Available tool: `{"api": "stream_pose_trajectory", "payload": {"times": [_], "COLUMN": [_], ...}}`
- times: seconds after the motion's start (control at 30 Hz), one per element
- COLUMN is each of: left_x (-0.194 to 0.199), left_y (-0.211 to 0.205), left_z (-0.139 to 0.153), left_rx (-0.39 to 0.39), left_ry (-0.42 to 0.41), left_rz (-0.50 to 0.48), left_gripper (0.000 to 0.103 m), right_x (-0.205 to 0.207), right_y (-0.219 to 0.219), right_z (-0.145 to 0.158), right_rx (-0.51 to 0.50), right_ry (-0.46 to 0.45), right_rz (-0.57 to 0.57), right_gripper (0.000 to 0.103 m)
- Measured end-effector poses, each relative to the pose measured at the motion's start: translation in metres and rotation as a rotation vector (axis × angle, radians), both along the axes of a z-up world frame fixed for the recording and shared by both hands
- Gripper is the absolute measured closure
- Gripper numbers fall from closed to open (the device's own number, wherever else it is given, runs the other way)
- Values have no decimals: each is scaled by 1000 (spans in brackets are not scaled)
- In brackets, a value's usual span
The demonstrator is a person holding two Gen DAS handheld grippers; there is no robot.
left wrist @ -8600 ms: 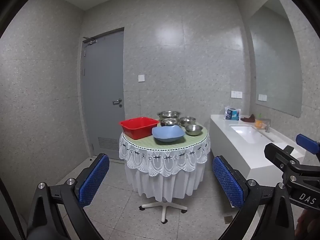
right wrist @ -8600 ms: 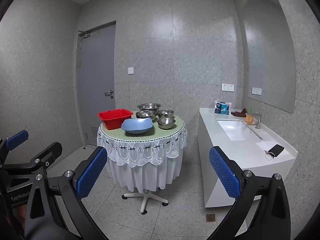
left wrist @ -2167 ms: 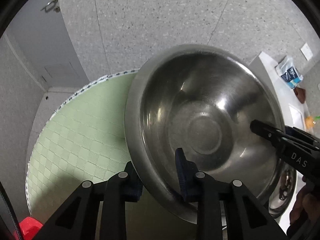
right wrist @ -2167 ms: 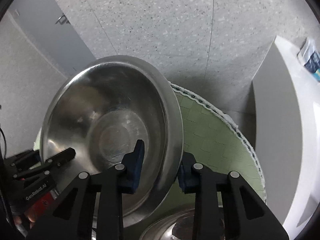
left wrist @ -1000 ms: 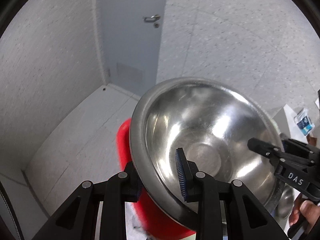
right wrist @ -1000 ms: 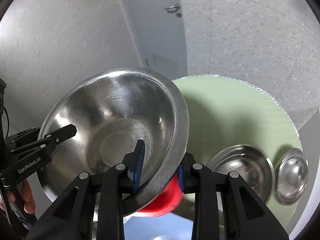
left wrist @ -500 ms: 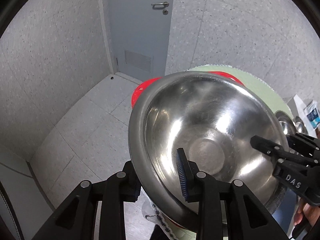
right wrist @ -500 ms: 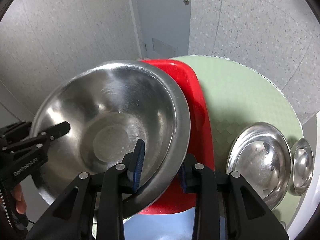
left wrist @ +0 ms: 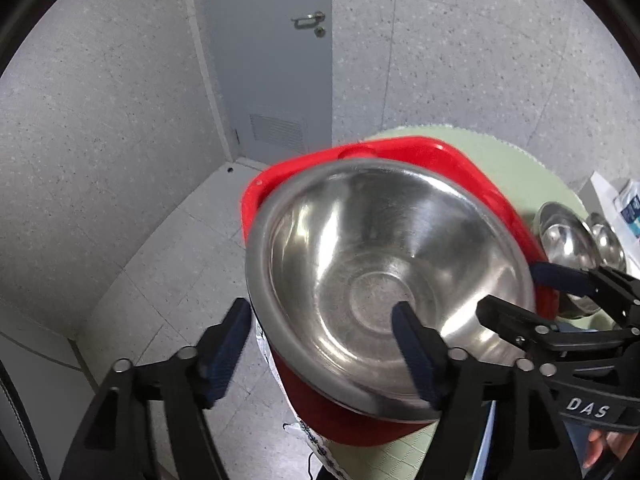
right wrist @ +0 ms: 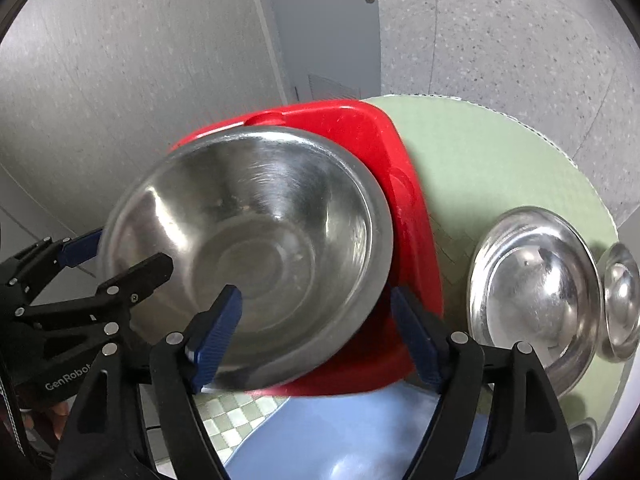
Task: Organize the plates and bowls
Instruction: 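Carry the steel bowl into the red basin and open both grippers, then close both grippers on the edge of the light blue square plate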
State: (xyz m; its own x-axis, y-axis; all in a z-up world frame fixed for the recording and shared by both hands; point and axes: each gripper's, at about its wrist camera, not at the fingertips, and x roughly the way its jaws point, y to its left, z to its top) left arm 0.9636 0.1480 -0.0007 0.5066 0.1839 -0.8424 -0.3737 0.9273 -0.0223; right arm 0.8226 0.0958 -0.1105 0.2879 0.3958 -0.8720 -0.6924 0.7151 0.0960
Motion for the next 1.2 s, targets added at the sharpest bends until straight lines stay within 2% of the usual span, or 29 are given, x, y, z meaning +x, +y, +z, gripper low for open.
{"api": "stream_pose_trajectory", "payload": {"times": [0.07,0.23,0.4,0.63,0.77,0.9,1.2], "left_x": [-7,-24,-53,-84,-95,-100,-95], "left_y": [-6,-27,-56,-94,-114,-126,-132], "left_z": [5,14,30,40,28,14,-16], "left_rx": [10,37,40,27,15,18,6], "left_ry": [-21,-58,-110,-145,-121,-81,11], "left_rz": [4,-8,-49,-126,-172,-200,-198], "left_gripper": [21,20,10,8,8,8,8], "right_x": [-2,-15,-28,-47,-62,-73,-93], "right_y": [-7,-31,-70,-134,-170,-193,-208], "right_z": [7,29,52,71,65,45,-2], "right_rx": [25,74,110,136,134,122,98], "right_ry": [4,-32,-80,-132,-126,-92,4], "right_rz": [-15,-52,-114,-218,-269,-309,-308], "right_gripper": [24,21,19,14,14,14,15]}}
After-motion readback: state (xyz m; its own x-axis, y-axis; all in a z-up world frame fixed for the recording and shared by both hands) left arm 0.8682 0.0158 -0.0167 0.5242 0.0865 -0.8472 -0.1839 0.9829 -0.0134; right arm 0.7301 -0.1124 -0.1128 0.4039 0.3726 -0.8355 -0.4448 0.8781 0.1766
